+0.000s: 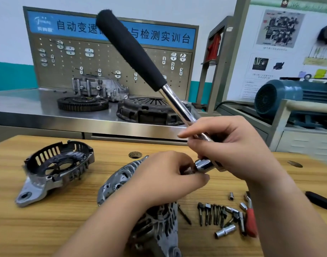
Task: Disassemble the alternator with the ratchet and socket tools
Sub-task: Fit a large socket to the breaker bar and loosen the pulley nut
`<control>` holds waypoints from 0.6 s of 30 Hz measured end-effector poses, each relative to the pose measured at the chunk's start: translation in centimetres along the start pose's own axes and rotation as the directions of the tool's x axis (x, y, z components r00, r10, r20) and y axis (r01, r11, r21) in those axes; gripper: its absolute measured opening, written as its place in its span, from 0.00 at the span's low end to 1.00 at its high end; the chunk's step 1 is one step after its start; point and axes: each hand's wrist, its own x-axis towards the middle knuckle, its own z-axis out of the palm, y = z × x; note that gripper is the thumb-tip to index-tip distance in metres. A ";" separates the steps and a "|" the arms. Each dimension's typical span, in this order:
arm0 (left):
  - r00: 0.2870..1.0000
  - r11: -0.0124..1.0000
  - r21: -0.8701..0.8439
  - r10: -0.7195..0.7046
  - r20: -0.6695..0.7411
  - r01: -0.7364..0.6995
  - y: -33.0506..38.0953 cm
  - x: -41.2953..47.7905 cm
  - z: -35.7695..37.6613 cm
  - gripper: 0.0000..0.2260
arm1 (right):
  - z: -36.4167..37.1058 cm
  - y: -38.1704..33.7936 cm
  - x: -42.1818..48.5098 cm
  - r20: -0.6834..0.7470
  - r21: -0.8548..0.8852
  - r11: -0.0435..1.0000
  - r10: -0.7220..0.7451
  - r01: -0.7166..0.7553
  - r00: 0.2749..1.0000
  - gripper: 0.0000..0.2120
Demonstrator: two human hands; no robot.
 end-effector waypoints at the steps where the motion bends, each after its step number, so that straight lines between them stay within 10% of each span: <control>1: 0.999 0.995 -0.104 -0.006 0.046 0.011 0.3 0.0 -0.4 0.15 | 0.0 0.4 0.0 -0.031 0.019 1.000 0.023 -0.022 0.999 0.13; 7: 0.961 0.897 -0.364 -0.189 0.201 0.252 -1.8 3.3 0.8 0.13 | -0.4 3.5 0.2 -0.143 0.382 0.875 0.374 -0.298 0.916 0.18; 18: 0.985 0.770 -0.628 -0.171 -0.029 0.115 -0.8 0.9 -0.5 0.18 | -1.4 5.7 0.3 0.013 0.611 0.586 0.664 -0.532 0.747 0.18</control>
